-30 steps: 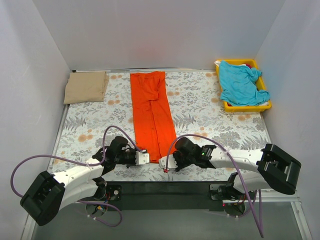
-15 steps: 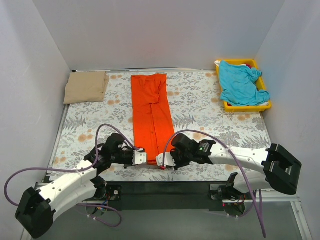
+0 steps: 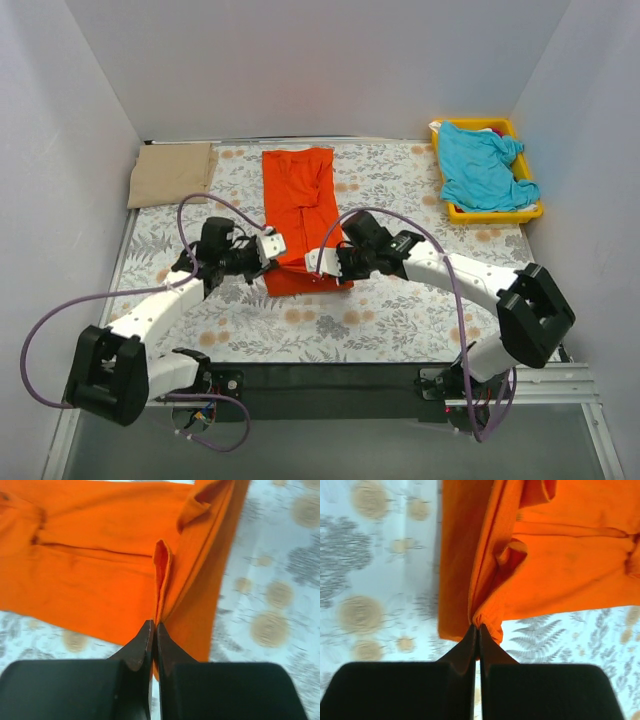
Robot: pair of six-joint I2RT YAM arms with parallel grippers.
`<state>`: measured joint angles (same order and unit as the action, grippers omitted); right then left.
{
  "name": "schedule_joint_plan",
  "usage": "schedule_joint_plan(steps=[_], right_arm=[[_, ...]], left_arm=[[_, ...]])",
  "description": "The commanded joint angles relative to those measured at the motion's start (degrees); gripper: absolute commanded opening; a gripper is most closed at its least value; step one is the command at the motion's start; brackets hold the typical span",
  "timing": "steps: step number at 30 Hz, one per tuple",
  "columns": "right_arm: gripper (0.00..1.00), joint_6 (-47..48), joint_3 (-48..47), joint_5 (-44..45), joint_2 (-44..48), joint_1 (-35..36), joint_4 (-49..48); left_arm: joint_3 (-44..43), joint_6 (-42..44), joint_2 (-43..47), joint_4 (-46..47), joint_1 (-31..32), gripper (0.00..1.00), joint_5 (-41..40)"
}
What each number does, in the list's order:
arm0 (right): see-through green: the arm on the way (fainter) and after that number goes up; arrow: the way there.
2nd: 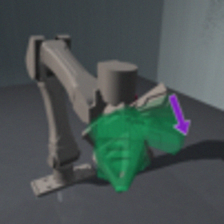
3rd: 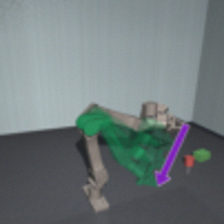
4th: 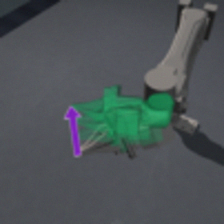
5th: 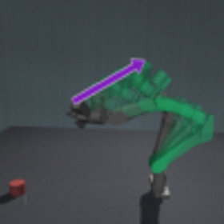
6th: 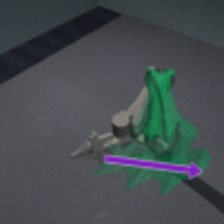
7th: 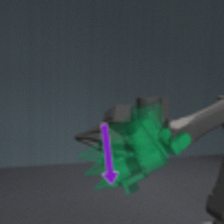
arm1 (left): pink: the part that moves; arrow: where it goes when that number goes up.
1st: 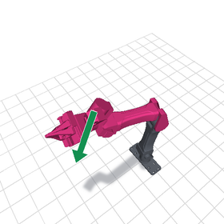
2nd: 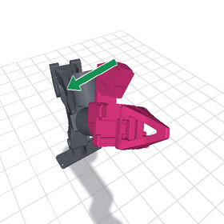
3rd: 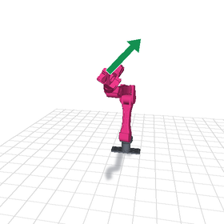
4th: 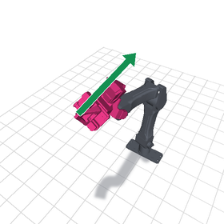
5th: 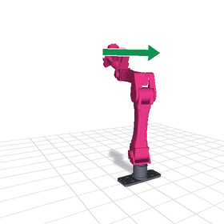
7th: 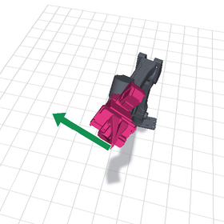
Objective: Fold and stack the t-shirts
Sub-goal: Fold the tshirt
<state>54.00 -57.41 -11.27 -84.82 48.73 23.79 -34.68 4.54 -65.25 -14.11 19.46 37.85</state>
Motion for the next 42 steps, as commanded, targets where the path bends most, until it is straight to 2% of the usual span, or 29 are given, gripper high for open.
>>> schedule_joint_plan(steps=[1, 2, 5, 11, 15, 22, 23, 24, 25, 27, 28, 30, 32, 33, 36, 37, 39, 40, 42], right_arm=[[0.01, 5.67, -6.03, -0.68, -5.33, -3.9, -1.02], [0.01, 6.72, -7.09, -1.03, -6.75, -4.69, -1.46], [0.01, 8.31, -12.45, -1.91, -12.54, -7.68, -2.35], [0.01, 11.65, -21.85, -2.88, -22.65, -11.9, -3.31], [0.01, 12.45, -27.12, -3.32, -27.24, -13.13, -3.31], [0.01, 12.27, -33.29, -3.68, -33.48, -13.93, -3.58], [0.01, 12.01, -33.73, -3.24, -34.18, -13.93, -3.58], [0.06, 11.31, -34.0, -2.97, -34.45, -13.93, -3.66], [0.31, 10.87, -34.26, -2.54, -34.63, -13.93, -3.66], [0.58, 9.38, -34.35, -1.22, -34.19, -13.93, -3.84], [0.63, 8.85, -34.35, -0.87, -33.4, -14.1, -3.75], [0.64, 7.8, -34.53, -0.42, -32.0, -14.89, -3.84], [0.63, 5.16, -35.57, -1.47, -29.81, -15.77, -3.75], [0.58, 2.46, -35.84, -1.91, -29.01, -16.55, -3.67], [0.47, -2.56, -37.33, -5.25, -26.72, -17.96, -2.36], [0.37, -5.54, -37.77, -5.95, -26.89, -18.06, -1.39], [0.27, -8.89, -39.88, -8.5, -27.94, -18.41, 2.03], [0.19, -10.82, -40.5, -9.81, -29.25, -18.67, 2.92], [0.12, -15.84, -41.81, -14.03, -30.84, -19.2, 5.38]], left_arm=[[-5.92, 2.41, -6.78, 7.94, -3.55, 0.0, 3.2], [-6.45, 2.32, -8.38, 12.13, -4.16, 0.0, 2.85], [-10.22, 3.9, -15.59, 16.11, -5.57, 0.0, 2.5], [-18.13, 3.99, -28.59, 20.08, -8.39, 0.0, 3.46], [-22.53, 4.6, -33.52, 20.35, -9.18, 0.0, 3.55], [-24.03, 5.31, -38.62, 23.07, -9.97, 0.0, 1.97], [-24.3, 5.31, -39.15, 23.33, -9.97, 0.04, 1.19], [-24.56, 5.05, -39.51, 23.6, -9.97, 0.1, 0.74], [-24.65, 4.78, -40.03, 24.04, -9.97, 0.16, 0.48], [-26.14, 3.38, -40.48, 24.57, -9.97, 0.3, -0.31], [-27.1, 0.42, -40.48, 24.31, -10.06, 0.32, -0.75], [-31.32, -3.11, -40.74, 21.42, -10.67, 0.33, -1.9], [-34.22, -9.7, -40.48, 16.87, -12.25, 0.33, -1.2], [-35.54, -11.2, -40.04, 15.35, -12.78, 0.29, 0.98], [-32.14, -16.48, -35.48, 14.46, -13.57, 0.26, 3.54], [-31.16, -17.79, -34.51, 14.37, -13.57, 0.23, 4.25], [-30.19, -23.58, -33.28, 12.37, -13.49, 0.2, 6.35], [-30.36, -25.78, -33.36, 11.05, -13.49, 0.18, 7.15], [-30.54, -30.53, -34.41, 9.81, -13.49, 0.18, 8.56]])
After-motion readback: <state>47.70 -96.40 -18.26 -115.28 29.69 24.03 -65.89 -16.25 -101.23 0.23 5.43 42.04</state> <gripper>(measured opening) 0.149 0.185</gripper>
